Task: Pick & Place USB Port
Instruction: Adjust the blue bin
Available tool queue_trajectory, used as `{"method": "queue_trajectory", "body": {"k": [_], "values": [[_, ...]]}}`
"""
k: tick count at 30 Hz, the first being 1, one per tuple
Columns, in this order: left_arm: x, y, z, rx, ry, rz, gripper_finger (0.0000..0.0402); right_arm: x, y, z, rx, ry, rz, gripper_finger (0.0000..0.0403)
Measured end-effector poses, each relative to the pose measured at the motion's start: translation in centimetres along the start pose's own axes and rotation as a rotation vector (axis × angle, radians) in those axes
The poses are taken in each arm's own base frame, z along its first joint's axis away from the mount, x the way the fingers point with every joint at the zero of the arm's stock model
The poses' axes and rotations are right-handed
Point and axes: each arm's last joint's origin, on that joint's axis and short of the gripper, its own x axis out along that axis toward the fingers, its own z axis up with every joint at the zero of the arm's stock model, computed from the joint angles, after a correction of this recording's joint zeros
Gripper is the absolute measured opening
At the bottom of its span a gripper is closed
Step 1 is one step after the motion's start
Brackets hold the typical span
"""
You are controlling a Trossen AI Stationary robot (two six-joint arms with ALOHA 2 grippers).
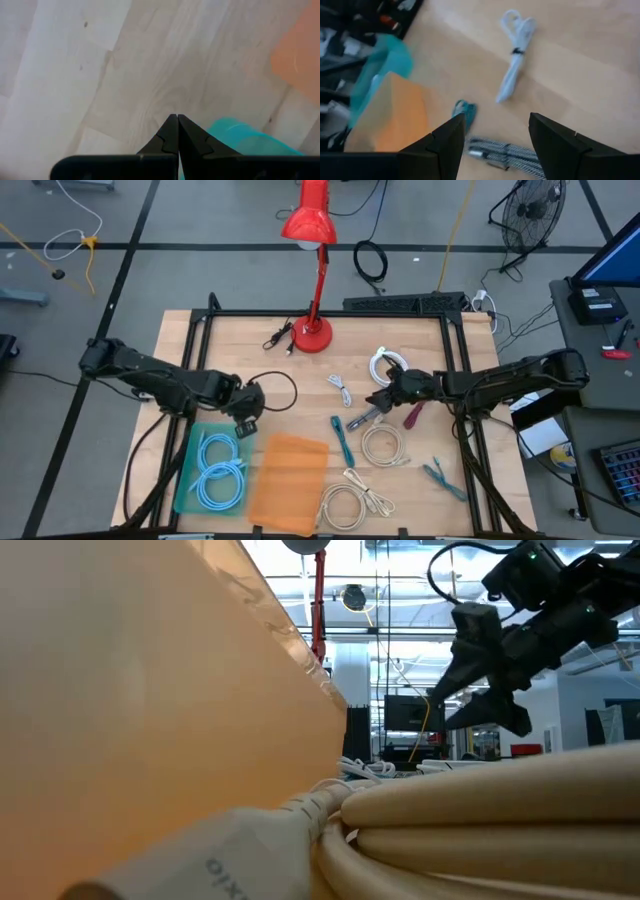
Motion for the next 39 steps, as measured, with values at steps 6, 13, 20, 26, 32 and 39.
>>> {"method": "queue_trajectory", "body": {"k": [6, 13, 20, 26, 32, 39], "values": [[0.5, -0.2, -0.1, 0.010, 0.038, -0.056, 0.0000, -0.1, 1.0, 0.2, -0.049, 0.002, 0.118, 0.0208], [2.0, -0.3, -1.8, -0.014, 0.104, -0.057, 0.0000, -0.2, 1.7, 0.1, -0.074, -0.019, 0.180, 0.0208], [2.0, -1.1, -2.4, -0.021, 0.125, -0.087, 0.0000, -0.2, 1.8, 0.1, -0.076, -0.003, 0.202, 0.0208], [1.8, -2.3, -3.4, -0.007, 0.154, -0.120, 0.0000, -0.2, 1.8, 0.1, -0.073, -0.003, 0.202, 0.0208], [1.7, -2.9, -3.9, -0.047, 0.154, -0.110, 0.0000, -0.2, 1.8, 0.1, -0.076, -0.003, 0.202, 0.0208], [1.5, -2.5, -3.5, -0.088, 0.063, -0.029, 0.0000, -0.2, 1.9, 0.2, -0.079, -0.010, 0.209, 0.0208]]}}
